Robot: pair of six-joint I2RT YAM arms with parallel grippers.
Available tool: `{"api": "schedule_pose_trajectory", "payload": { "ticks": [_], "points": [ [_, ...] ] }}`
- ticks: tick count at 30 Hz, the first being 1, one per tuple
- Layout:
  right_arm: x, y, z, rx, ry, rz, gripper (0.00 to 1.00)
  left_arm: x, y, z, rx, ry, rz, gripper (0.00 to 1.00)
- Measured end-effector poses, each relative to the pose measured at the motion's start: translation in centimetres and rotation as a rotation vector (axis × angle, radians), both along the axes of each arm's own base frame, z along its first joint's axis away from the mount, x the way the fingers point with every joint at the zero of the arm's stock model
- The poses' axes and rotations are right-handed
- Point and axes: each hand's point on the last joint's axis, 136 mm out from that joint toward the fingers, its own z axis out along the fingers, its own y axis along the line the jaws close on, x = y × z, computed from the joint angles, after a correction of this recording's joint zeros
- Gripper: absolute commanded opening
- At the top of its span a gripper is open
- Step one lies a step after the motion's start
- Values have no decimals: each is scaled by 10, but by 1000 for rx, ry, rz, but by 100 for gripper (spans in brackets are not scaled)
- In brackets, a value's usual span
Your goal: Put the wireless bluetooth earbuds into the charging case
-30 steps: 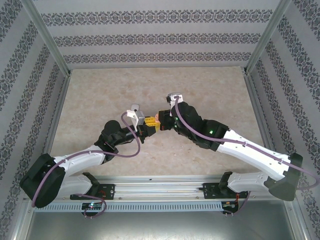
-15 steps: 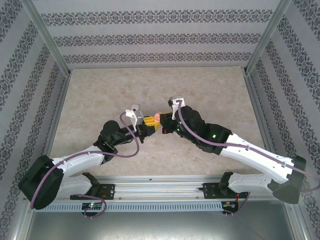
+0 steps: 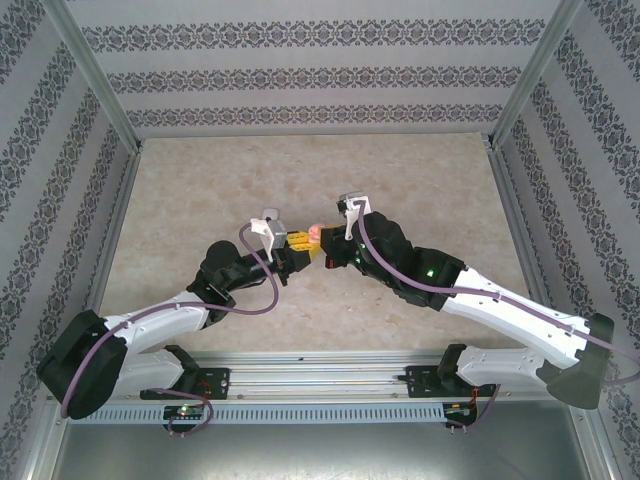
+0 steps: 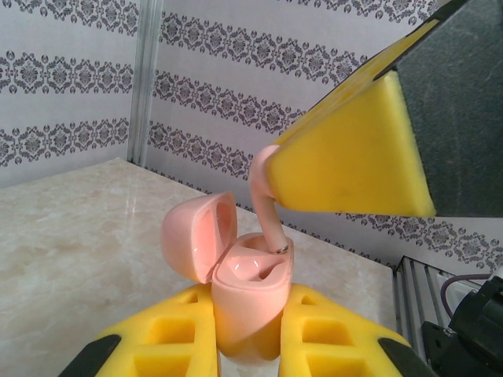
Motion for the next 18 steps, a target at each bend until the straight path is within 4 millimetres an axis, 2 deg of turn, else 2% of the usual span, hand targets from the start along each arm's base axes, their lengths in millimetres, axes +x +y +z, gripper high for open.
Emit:
{"api": "schedule_pose_trajectory", "payload": {
  "ticks": [18],
  "points": [
    [5,11,-1,-23,-28,29,0,0,1,3,-9,-1,5,0]
  ]
}}
